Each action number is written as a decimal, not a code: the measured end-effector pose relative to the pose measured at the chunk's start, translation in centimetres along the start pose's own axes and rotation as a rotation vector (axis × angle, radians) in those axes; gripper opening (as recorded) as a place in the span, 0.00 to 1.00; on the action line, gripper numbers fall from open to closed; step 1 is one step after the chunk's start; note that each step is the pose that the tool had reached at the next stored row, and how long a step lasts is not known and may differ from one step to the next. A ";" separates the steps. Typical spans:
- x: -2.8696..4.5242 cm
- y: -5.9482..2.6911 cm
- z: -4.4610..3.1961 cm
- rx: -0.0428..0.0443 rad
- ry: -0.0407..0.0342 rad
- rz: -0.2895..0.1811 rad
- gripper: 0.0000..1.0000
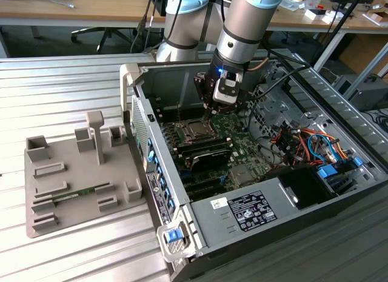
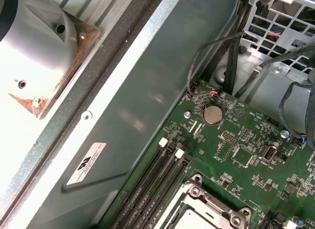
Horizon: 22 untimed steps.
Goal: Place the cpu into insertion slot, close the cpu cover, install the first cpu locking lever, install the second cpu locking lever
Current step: 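Install the first cpu locking lever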
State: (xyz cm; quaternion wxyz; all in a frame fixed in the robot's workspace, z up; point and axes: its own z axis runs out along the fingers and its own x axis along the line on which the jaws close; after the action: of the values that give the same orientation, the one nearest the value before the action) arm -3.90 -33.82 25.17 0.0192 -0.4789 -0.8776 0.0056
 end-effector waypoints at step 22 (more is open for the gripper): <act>0.00 0.00 0.00 0.0007 -0.0007 -0.025 0.10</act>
State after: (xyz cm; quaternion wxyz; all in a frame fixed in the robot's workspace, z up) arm -3.90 -33.82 25.16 0.0192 -0.4678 -0.8836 0.0058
